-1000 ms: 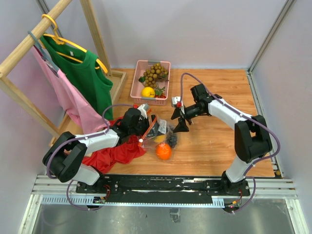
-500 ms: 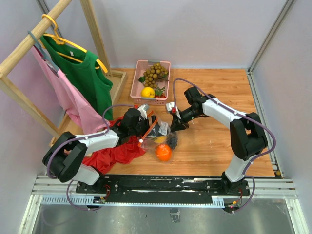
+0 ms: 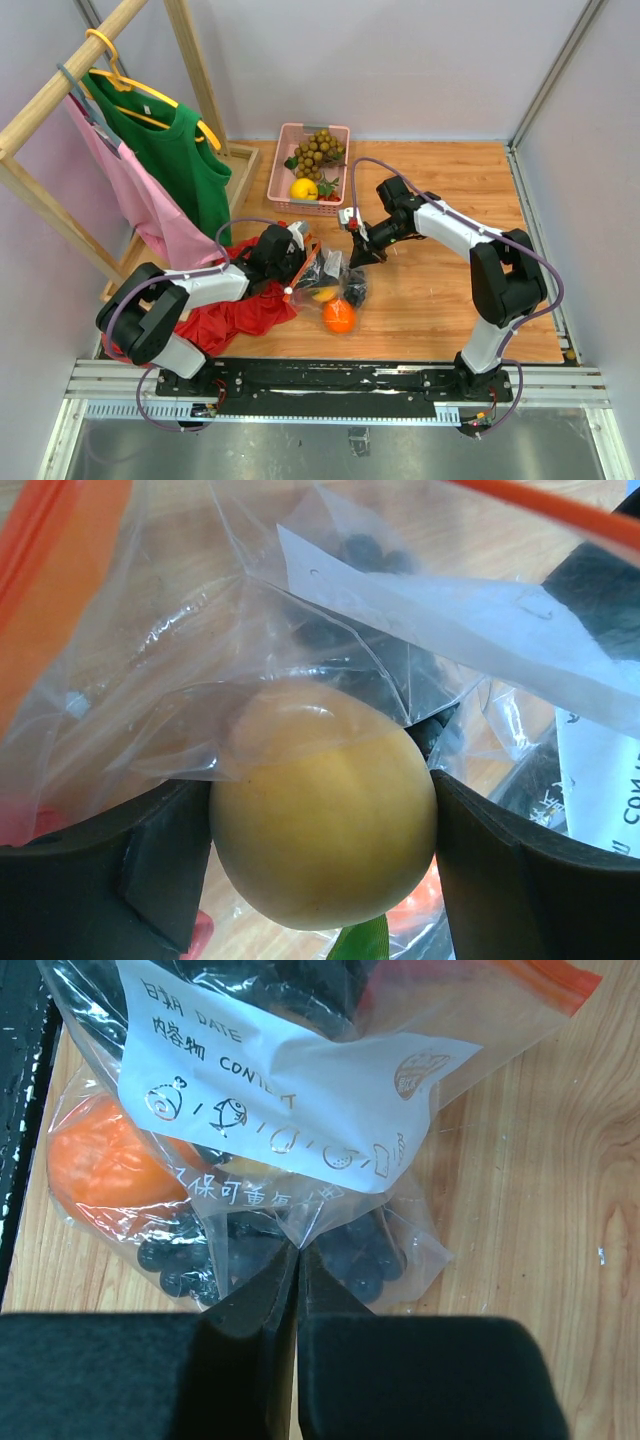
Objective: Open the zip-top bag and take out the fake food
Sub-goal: Pick up the fake fruit from the zipper food storage bag.
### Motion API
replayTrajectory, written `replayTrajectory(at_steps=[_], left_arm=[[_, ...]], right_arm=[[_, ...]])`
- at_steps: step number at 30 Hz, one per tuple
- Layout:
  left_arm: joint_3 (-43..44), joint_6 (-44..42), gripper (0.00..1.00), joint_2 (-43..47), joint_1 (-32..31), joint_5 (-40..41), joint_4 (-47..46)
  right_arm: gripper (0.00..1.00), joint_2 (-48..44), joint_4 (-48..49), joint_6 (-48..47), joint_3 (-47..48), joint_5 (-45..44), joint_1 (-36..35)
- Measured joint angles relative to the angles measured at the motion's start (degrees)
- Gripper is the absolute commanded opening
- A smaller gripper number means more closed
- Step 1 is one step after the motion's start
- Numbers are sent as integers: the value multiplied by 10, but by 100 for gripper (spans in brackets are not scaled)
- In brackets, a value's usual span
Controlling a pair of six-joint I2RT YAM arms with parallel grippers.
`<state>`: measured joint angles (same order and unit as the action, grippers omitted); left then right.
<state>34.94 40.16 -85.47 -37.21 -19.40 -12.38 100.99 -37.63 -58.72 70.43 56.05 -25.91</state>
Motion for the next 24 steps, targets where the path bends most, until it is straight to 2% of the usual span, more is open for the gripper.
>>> replayTrajectory(at_steps=[5,14,16,18,19,24], left_arm=[[8,-7,88,-3,0,-1,15],[18,-14,88,-12,0,-8,34],[20,-16,81,-12,0,-8,38],[21,-16,64,-11,0,-8,42],[22,-16,61,-11,0,-8,45],[22,-15,56,7,0,-6,58]], right_arm=[[1,0,3,4,0,-2,0],[1,0,5,7,0,-4,0],[1,0,5,8,0,-4,0],[1,0,5,9,0,-7,0],[1,0,5,9,0,-8,0],[1,0,5,9,0,-20,0]])
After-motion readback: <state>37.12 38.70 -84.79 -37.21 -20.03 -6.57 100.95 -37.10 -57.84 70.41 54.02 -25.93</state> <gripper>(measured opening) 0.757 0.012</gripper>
